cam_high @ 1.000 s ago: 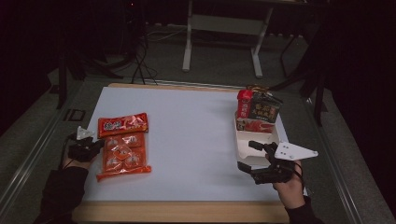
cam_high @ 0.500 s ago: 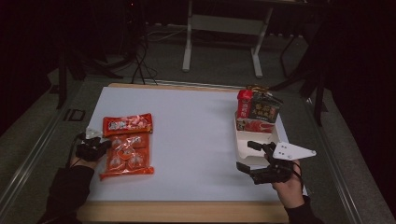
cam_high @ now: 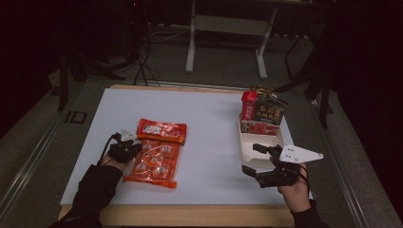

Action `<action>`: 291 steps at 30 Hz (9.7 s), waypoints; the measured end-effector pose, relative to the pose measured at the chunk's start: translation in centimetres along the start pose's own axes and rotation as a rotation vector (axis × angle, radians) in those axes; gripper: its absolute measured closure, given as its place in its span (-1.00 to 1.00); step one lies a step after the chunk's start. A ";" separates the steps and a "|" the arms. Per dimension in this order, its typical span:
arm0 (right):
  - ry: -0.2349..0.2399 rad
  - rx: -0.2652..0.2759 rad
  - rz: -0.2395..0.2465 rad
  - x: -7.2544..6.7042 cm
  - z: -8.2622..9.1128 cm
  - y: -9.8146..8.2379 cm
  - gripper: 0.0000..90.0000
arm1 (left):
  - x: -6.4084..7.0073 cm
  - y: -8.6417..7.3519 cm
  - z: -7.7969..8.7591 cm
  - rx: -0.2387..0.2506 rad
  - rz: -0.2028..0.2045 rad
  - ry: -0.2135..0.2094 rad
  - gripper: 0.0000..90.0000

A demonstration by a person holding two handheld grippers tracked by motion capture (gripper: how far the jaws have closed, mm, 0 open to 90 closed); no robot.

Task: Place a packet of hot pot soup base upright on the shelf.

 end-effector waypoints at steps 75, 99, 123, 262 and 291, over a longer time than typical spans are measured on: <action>0.001 0.019 0.019 -0.1 0.5 0.0 -0.62 | 5.3 2.3 -3.0 -0.024 -0.038 -0.121 1.00; -0.008 0.000 0.043 -0.8 0.1 -0.7 -0.66 | 8.7 4.0 -5.4 -0.018 -0.114 -0.211 1.00; -0.099 0.015 0.055 -0.7 0.8 -0.8 -0.70 | 8.0 5.2 -3.1 0.076 -0.059 -0.364 0.09; -0.174 0.026 0.013 -0.9 1.4 -0.2 -0.44 | 13.0 11.5 5.4 0.328 -0.317 -0.446 1.00; 0.087 -0.075 -0.027 -0.8 -4.3 -0.4 0.72 | 15.5 10.5 7.7 0.379 -0.376 -0.554 1.00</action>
Point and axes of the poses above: each handheld gripper's, and its own axes: z roughly backward along the jaws, y roughly out of its top, x roughly to its right, the point moved 2 cm from there along -z, roughly forward along the jaws, and after that the axes turned 9 degrees about -y, right-handed, at the moved point
